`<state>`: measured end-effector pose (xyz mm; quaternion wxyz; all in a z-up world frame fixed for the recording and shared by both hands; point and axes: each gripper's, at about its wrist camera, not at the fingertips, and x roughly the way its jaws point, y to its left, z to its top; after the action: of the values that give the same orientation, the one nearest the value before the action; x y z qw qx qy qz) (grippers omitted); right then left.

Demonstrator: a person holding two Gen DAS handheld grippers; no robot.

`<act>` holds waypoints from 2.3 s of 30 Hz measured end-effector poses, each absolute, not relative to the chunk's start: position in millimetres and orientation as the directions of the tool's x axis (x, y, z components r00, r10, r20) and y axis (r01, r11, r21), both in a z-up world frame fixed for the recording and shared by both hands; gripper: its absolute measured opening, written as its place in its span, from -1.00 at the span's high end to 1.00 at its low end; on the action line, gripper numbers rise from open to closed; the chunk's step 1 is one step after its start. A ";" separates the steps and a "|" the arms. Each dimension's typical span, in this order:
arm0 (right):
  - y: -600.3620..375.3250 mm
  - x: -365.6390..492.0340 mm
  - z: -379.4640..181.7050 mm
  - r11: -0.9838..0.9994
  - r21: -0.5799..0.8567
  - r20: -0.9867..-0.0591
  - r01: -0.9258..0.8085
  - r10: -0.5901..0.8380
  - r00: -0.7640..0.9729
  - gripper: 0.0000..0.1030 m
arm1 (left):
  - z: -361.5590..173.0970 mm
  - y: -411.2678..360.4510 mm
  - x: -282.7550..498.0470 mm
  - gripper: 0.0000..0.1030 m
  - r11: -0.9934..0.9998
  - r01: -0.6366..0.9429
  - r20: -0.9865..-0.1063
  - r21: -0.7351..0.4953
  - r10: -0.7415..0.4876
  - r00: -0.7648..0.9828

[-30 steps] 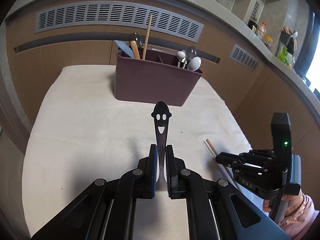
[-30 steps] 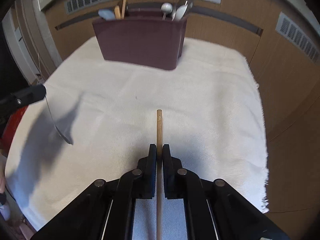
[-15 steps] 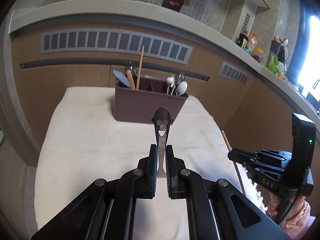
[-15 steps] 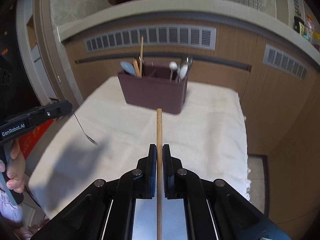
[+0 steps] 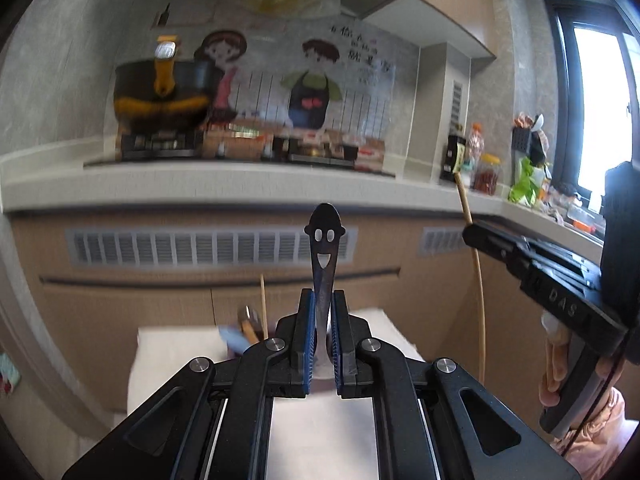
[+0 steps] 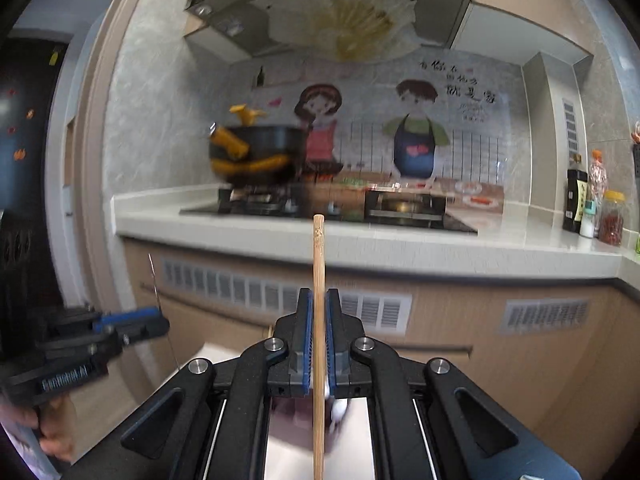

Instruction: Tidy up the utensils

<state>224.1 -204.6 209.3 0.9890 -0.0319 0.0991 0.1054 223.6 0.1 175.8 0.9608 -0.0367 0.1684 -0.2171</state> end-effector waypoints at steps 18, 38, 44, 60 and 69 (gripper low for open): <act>-203.5 363.3 131.9 0.988 0.074 -0.298 -0.139 0.155 0.942 0.90 | 117.6 2.5 373.2 0.85 0.892 0.382 -0.414 -0.243 -0.451 0.791; -201.4 371.1 22.4 0.981 0.092 -0.610 -0.170 0.190 0.769 0.84 | 15.7 -15.8 397.3 0.81 0.901 0.337 -0.612 -0.272 -0.432 0.663; -212.8 329.8 33.5 0.979 0.107 -0.579 -0.175 0.204 0.789 -0.09 | 26.1 -15.0 371.6 0.57 0.921 0.297 -0.611 -0.253 -0.390 0.688; -224.7 168.6 28.9 0.997 0.022 -0.536 -0.070 0.071 0.841 -0.89 | 36.5 -4.9 191.8 -0.92 0.994 0.097 -0.456 -0.054 -0.111 0.883; -215.2 109.5 11.0 1.000 -0.018 -0.538 -0.022 0.009 0.843 -0.95 | 6.4 -1.7 114.1 -0.99 0.999 0.036 -0.460 0.021 -0.022 0.888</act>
<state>109.5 -215.2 11.0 0.9599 -0.0119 0.2801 0.0081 114.1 -1.7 6.4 0.9714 0.0143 0.2364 -0.0149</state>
